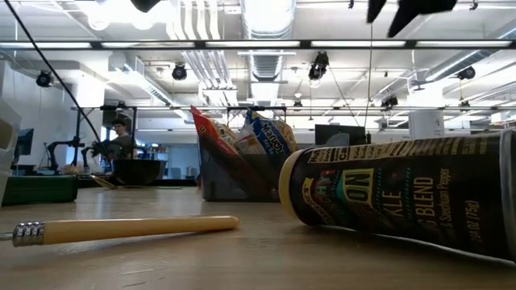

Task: Pick & Place Food Item
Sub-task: Put the yellow spice bottle into the left grey bin

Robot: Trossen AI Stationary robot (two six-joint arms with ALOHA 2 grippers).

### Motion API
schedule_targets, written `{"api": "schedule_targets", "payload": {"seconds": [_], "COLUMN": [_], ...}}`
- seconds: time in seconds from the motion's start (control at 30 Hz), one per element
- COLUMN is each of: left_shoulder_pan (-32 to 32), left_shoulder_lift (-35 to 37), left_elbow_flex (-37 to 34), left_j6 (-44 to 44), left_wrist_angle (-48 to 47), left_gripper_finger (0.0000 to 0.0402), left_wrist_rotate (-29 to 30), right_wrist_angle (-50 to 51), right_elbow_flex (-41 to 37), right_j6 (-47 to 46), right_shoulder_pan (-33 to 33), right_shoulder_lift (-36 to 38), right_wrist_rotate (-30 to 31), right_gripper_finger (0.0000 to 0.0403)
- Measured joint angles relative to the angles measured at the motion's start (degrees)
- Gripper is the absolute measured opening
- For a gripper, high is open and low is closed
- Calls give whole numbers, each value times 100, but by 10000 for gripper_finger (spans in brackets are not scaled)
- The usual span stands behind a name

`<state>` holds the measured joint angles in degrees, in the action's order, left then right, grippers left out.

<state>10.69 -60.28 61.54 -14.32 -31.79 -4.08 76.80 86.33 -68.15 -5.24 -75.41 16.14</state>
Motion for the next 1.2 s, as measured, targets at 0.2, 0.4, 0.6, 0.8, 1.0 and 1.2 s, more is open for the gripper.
{"api": "schedule_targets", "payload": {"seconds": [0.2,0.4,0.6,0.8,1.0,1.2], "left_shoulder_pan": [-135,-498,-954,-1433,-1768,-1802], "left_shoulder_lift": [373,599,656,667,667,654], "left_elbow_flex": [0,0,-2,-6,-7,-5], "left_j6": [151,116,81,85,85,85], "left_wrist_angle": [-193,-399,-554,-595,-602,-753], "left_gripper_finger": [248,248,249,249,249,249], "left_wrist_rotate": [483,559,647,647,645,599], "right_wrist_angle": [-418,-577,-1017,-971,-934,-920], "right_elbow_flex": [-485,-914,-1067,-929,-932,-986], "right_j6": [651,1821,2899,3867,4319,4548], "right_shoulder_pan": [1439,2559,3481,4100,4595,4851], "right_shoulder_lift": [89,-450,-1280,-1906,-2421,-2834], "right_wrist_rotate": [-721,-1237,-1512,-2054,-2339,-2439], "right_gripper_finger": [228,228,228,228,228,228]}}
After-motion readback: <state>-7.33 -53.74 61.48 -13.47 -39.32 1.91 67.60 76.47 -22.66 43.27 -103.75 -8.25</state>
